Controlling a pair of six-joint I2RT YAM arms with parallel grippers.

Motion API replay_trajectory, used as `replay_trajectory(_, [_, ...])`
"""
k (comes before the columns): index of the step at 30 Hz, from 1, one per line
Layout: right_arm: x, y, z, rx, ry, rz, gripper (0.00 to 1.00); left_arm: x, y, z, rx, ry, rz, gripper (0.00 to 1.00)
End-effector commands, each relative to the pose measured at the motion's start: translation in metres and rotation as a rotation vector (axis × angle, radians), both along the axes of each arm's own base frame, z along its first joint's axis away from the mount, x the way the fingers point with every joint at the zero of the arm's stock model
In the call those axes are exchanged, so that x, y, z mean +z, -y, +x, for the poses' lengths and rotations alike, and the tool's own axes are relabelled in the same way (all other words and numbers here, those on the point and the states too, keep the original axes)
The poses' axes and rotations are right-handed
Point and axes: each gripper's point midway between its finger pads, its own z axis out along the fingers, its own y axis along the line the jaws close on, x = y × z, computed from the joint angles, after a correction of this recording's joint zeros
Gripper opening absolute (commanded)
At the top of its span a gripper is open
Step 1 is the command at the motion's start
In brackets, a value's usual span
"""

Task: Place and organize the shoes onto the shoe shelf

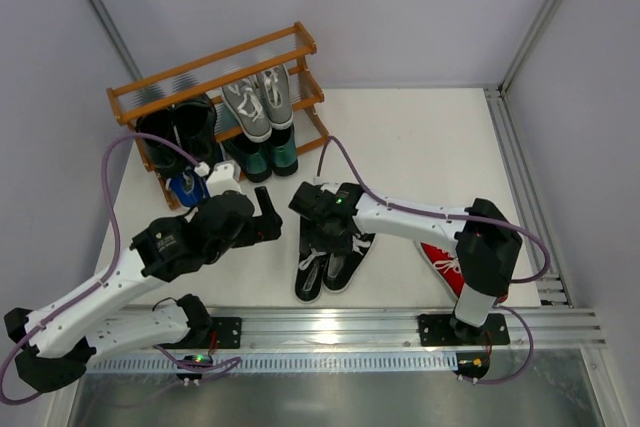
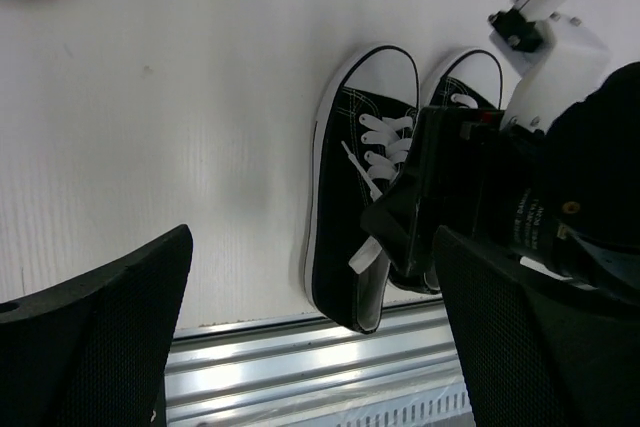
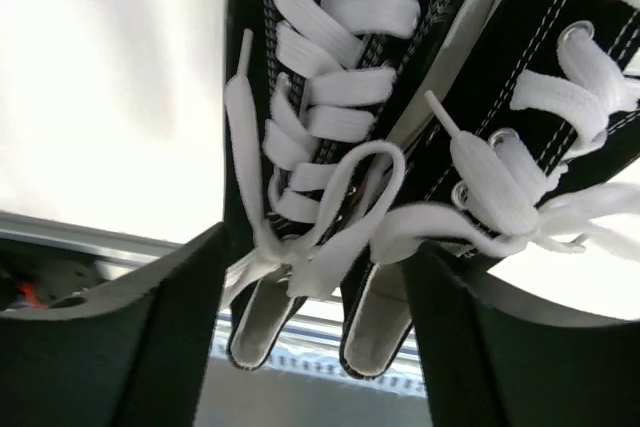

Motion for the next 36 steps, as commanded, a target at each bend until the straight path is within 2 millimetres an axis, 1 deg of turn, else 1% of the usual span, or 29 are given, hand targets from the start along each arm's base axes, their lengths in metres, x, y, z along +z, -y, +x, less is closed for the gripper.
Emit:
replay_trajectory(1, [0.044, -0.008, 0.021, -0.038, 0.139, 0.104, 0.76, -0.005, 0.011, -0.006, -0.030, -0.035, -0.050, 1.00])
replay_trajectory(2, [0.040, 0.003, 0.017, -0.043, 0.134, 0.085, 0.80, -0.006, 0.013, -0.007, -0.036, -0.040, -0.059, 1.00])
replay_trajectory(4, [0.049, 0.016, 0.012, -0.072, 0.152, 0.098, 0.84, -0.008, 0.019, -0.010, -0.052, -0.052, -0.085, 1.00])
replay_trajectory(5, [0.058, 0.032, 0.007, -0.090, 0.174, 0.099, 0.85, -0.009, 0.022, -0.011, -0.062, -0.055, -0.094, 1.00])
replay_trajectory(7, [0.073, 0.058, 0.012, -0.170, 0.252, 0.085, 0.86, -0.010, 0.037, -0.013, -0.115, -0.061, -0.121, 1.00])
replay_trajectory(8, [0.074, 0.077, 0.009, -0.201, 0.266, 0.045, 0.88, -0.011, 0.044, -0.014, -0.143, -0.066, -0.128, 1.00])
replay_trajectory(9, [0.095, 0.094, 0.016, -0.253, 0.340, 0.070, 0.88, -0.012, 0.052, -0.015, -0.166, -0.070, -0.139, 1.00])
replay_trajectory(10, [0.102, 0.104, 0.017, -0.294, 0.362, 0.077, 0.88, -0.018, 0.063, -0.014, -0.195, -0.082, -0.133, 1.00])
replay_trajectory(11, [0.107, 0.117, 0.016, -0.314, 0.385, 0.073, 0.88, -0.022, 0.074, -0.020, -0.242, -0.101, -0.137, 1.00])
replay_trajectory(12, [0.121, 0.129, 0.017, -0.339, 0.422, 0.104, 0.88, -0.026, 0.081, -0.022, -0.265, -0.108, -0.132, 1.00])
replay_trajectory(13, [0.128, 0.141, 0.023, -0.377, 0.455, 0.104, 0.89, -0.037, 0.094, -0.026, -0.299, -0.130, -0.108, 1.00])
replay_trajectory(15, [0.134, 0.159, 0.024, -0.407, 0.476, 0.102, 0.89, -0.049, 0.106, -0.036, -0.344, -0.166, -0.097, 1.00])
replay_trajectory(16, [0.134, 0.170, 0.027, -0.438, 0.477, 0.088, 0.89, -0.053, 0.115, -0.046, -0.381, -0.178, -0.097, 1.00])
replay_trajectory(17, [0.130, 0.179, 0.027, -0.436, 0.473, 0.060, 0.88, -0.063, 0.123, -0.052, -0.406, -0.201, -0.094, 1.00])
replay_trajectory(19, [0.129, 0.188, 0.028, -0.450, 0.473, 0.054, 0.86, -0.069, 0.132, -0.072, -0.476, -0.242, -0.094, 1.00])
replay_trajectory(20, [0.127, 0.196, 0.029, -0.456, 0.470, 0.040, 0.80, -0.074, 0.130, -0.086, -0.514, -0.278, -0.070, 0.92])
replay_trajectory(21, [0.127, 0.199, 0.029, -0.460, 0.471, 0.036, 0.77, -0.075, 0.129, -0.097, -0.547, -0.305, -0.066, 0.80])
replay_trajectory(22, [0.129, 0.202, 0.028, -0.465, 0.482, 0.041, 0.74, -0.073, 0.126, -0.111, -0.582, -0.333, -0.067, 0.51])
replay_trajectory(23, [0.127, 0.207, 0.029, -0.473, 0.489, 0.030, 0.68, -0.073, 0.119, -0.119, -0.585, -0.350, -0.055, 0.35])
replay_trajectory(24, [0.126, 0.208, 0.028, -0.471, 0.490, 0.028, 0.65, -0.067, 0.104, -0.127, -0.570, -0.370, -0.056, 0.17])
replay_trajectory(25, [0.123, 0.212, 0.026, -0.472, 0.490, 0.025, 0.61, -0.068, 0.091, -0.130, -0.544, -0.373, -0.026, 0.00])
replay_trajectory(26, [0.122, 0.212, 0.026, -0.473, 0.492, 0.026, 0.60, -0.066, 0.081, -0.132, -0.526, -0.377, -0.014, 0.00])
replay_trajectory(27, [0.119, 0.214, 0.025, -0.471, 0.484, 0.022, 0.59, -0.063, 0.063, -0.136, -0.510, -0.389, -0.002, 0.00])
replay_trajectory(29, [0.115, 0.215, 0.024, -0.465, 0.475, 0.010, 0.59, -0.074, 0.050, -0.146, -0.480, -0.450, 0.011, 0.00])
replay_trajectory(30, [0.114, 0.215, 0.023, -0.459, 0.469, 0.005, 0.59, -0.082, 0.045, -0.151, -0.478, -0.483, 0.022, 0.00])
replay_trajectory(31, [0.113, 0.215, 0.023, -0.453, 0.467, 0.000, 0.59, -0.104, 0.036, -0.161, -0.457, -0.546, 0.063, 0.00])
replay_trajectory(33, [0.113, 0.214, 0.025, -0.445, 0.467, -0.008, 0.59, -0.119, 0.034, -0.168, -0.450, -0.570, 0.082, 0.00])
replay_trajectory(34, [0.113, 0.214, 0.025, -0.440, 0.465, -0.011, 0.59, -0.125, 0.038, -0.170, -0.449, -0.568, 0.085, 0.00])
replay_trajectory(36, [0.113, 0.214, 0.026, -0.439, 0.462, -0.020, 0.58, -0.143, 0.035, -0.168, -0.430, -0.560, 0.131, 0.00])
